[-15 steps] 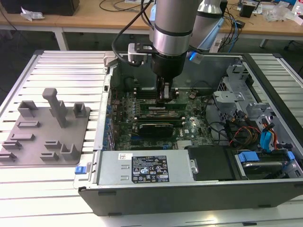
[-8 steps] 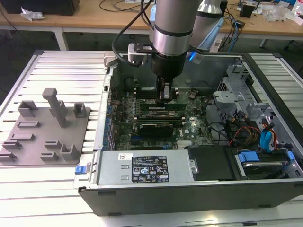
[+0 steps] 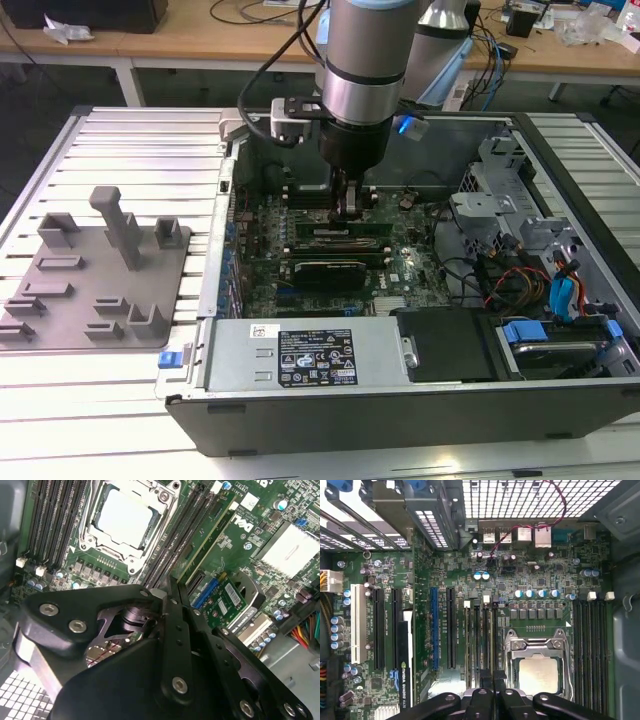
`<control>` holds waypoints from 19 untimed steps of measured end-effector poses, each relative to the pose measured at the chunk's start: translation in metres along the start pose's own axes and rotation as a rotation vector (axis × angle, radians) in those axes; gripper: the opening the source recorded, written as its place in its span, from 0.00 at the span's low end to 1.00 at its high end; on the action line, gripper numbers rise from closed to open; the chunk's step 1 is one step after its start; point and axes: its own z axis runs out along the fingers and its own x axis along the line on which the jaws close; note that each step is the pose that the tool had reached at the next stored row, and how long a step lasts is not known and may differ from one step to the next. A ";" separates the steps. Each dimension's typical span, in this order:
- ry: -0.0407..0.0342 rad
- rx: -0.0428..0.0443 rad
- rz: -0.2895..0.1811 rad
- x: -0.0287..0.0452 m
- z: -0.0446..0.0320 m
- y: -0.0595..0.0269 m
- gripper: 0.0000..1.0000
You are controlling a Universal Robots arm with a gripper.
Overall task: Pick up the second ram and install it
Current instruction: 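Insert the second ram into the second slot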
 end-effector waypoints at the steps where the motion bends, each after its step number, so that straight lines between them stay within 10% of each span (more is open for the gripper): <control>1: 0.0001 0.0000 0.000 0.0000 0.0009 0.0000 0.09; 19: 0.0001 0.0000 0.000 0.0002 0.0114 0.0032 0.09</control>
